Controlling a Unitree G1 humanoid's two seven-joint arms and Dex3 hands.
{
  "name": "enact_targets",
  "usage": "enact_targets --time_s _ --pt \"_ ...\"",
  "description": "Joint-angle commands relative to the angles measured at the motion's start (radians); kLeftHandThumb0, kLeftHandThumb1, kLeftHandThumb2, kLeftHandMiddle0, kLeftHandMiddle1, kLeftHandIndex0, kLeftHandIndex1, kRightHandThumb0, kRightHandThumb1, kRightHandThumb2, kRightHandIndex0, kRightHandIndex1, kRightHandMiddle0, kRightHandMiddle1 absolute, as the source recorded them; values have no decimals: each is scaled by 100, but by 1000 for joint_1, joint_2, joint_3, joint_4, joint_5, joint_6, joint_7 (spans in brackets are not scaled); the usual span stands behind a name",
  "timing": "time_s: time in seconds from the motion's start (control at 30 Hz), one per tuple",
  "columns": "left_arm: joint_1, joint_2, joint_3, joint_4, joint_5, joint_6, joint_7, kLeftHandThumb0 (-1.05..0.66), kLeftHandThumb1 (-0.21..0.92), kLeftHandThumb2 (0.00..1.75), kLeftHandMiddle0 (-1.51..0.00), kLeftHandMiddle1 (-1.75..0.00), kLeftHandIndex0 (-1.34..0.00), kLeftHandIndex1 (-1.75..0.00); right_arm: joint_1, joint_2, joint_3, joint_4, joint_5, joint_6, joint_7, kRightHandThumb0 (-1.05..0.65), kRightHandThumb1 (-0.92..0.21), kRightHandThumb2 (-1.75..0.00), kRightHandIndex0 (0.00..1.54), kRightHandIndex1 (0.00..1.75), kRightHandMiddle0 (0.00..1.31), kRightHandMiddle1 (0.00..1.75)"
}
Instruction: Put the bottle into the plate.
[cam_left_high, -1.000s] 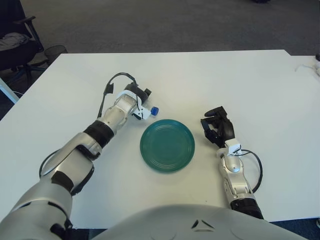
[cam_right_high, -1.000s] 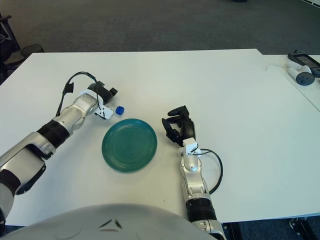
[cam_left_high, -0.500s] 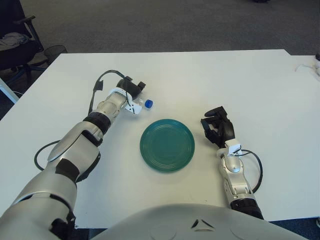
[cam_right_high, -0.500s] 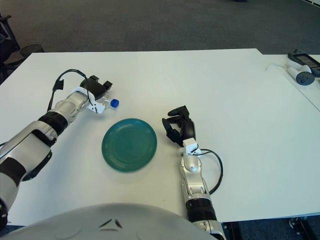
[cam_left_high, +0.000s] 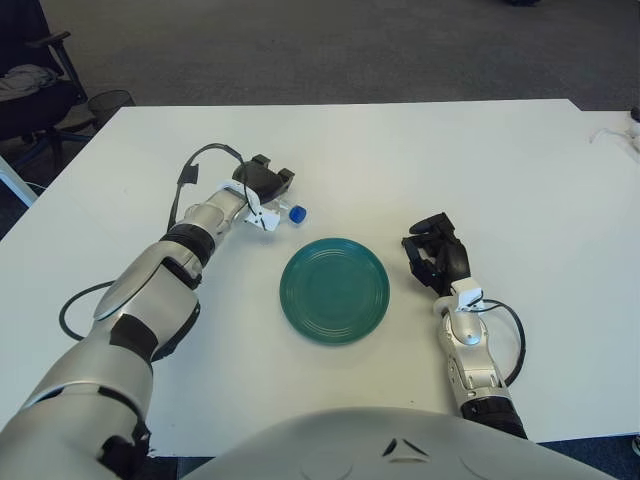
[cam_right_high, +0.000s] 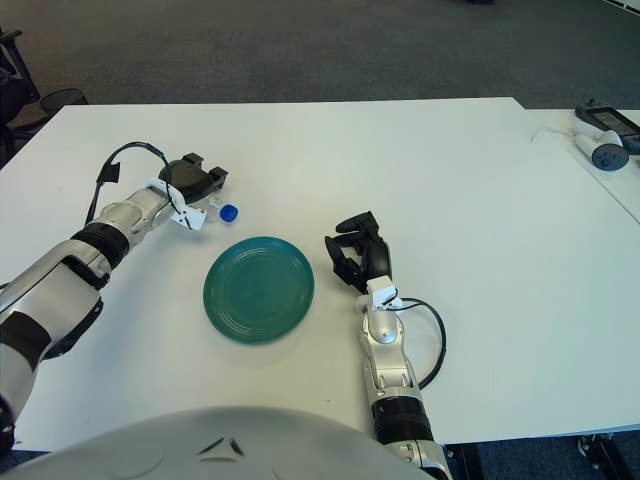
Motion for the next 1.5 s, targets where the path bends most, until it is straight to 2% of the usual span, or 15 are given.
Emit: enact_targets --time_s 0.0,0.23,0.8,0.83,0.9,1.03,1.17,1.27,1.33,1.47 --pt "57 -11 -30 37 -2 -42 -21 -1 25 136 -57 -170 -57 -168 82 0 -11 82 8 89 -3 0 -92 -35 39 132 31 166" --pt "50 -9 -23 42 -30 -51 -21 -1 23 141 -57 -174 -57 -172 85 0 -7 74 4 104 -7 0 -92 -35 39 133 30 166" --pt "31 8 18 11 -105 -67 -34 -1 24 140 -56 -175 -55 -173 84 -3 -5 75 1 106 -9 0 -92 -36 39 133 29 167" --pt "28 10 27 7 -115 -67 -34 -1 20 141 -63 -175 -62 -161 84 -3 -4 74 -1 108 -9 0 -92 -36 39 133 29 167" --pt "25 12 36 3 -126 -67 -36 -1 14 145 -71 -175 -67 -152 84 -4 -3 74 -2 110 -10 0 -92 -36 39 133 29 167" --pt "17 19 66 -19 -156 -70 -32 -1 9 148 -78 -175 -72 -145 84 -4 -2 71 -2 116 -10 0 -92 -36 39 133 29 167" --pt "-1 68 132 -130 -211 -96 -59 -1 7 152 -80 -175 -71 -149 84 -4 -1 72 -3 117 -12 0 -92 -36 39 133 29 167" --pt "23 94 179 -206 -252 -136 -52 -1 6 156 -80 -175 -68 -157 82 -4 1 74 -8 118 -17 0 -92 -36 40 133 29 167" --pt "59 136 242 -344 -325 -184 -98 -1 5 158 -79 -175 -65 -163 81 -4 3 77 -10 120 -19 0 -92 -36 40 133 28 167" --pt "120 169 321 -545 -420 -229 -152 -1 6 160 -78 -175 -62 -169 80 -3 4 79 -5 122 -13 0 -92 -36 39 133 28 167"
